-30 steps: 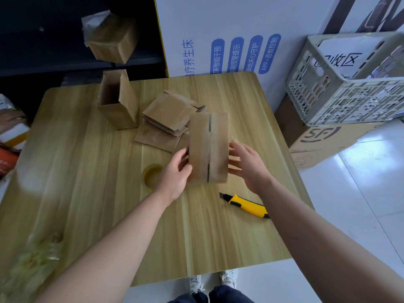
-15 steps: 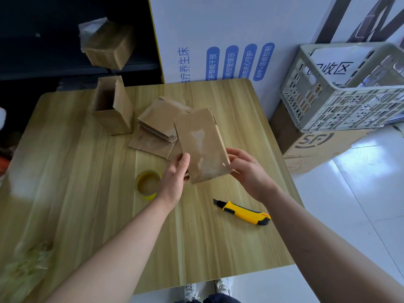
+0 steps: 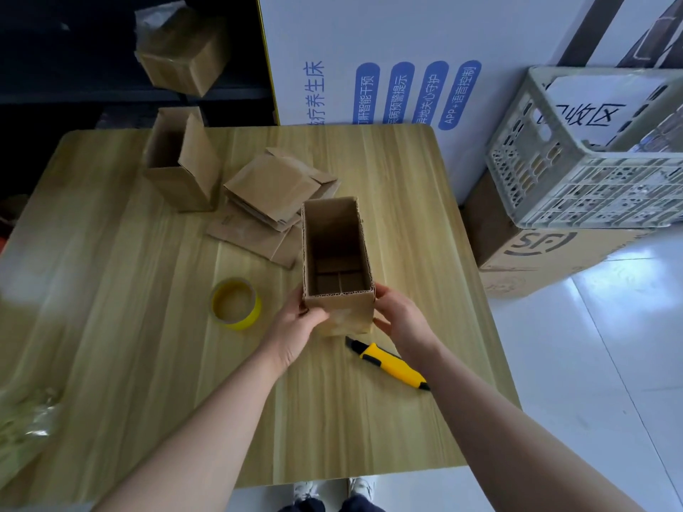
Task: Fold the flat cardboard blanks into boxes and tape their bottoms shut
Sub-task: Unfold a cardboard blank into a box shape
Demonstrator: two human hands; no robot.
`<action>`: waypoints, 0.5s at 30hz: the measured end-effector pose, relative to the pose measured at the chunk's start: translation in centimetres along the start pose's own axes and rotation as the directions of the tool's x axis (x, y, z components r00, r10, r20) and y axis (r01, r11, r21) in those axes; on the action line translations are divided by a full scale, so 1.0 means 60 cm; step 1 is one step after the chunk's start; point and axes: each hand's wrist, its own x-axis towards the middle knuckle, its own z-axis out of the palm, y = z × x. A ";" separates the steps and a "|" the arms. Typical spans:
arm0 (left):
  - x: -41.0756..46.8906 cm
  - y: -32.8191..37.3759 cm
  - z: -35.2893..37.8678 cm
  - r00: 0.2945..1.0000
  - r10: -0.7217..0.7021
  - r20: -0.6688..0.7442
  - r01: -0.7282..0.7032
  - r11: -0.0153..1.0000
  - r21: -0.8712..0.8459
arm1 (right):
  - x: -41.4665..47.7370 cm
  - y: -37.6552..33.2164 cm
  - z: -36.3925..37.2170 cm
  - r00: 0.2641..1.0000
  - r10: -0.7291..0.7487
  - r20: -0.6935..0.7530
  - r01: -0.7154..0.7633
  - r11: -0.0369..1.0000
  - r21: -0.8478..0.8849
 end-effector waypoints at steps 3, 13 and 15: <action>0.010 0.031 0.012 0.999 -0.033 -0.004 0.032 0.991 -0.130 | 0.004 -0.018 -0.003 0.999 0.037 0.025 -0.038 0.998 0.056; 0.104 0.105 0.020 0.990 0.080 0.114 -0.072 0.995 -0.071 | 0.080 -0.132 0.018 0.975 0.035 -0.221 -0.022 0.998 0.064; 0.125 0.131 0.015 0.985 0.109 0.132 -0.100 0.993 -0.069 | 0.094 -0.159 0.018 0.959 0.000 -0.283 0.006 1.000 0.020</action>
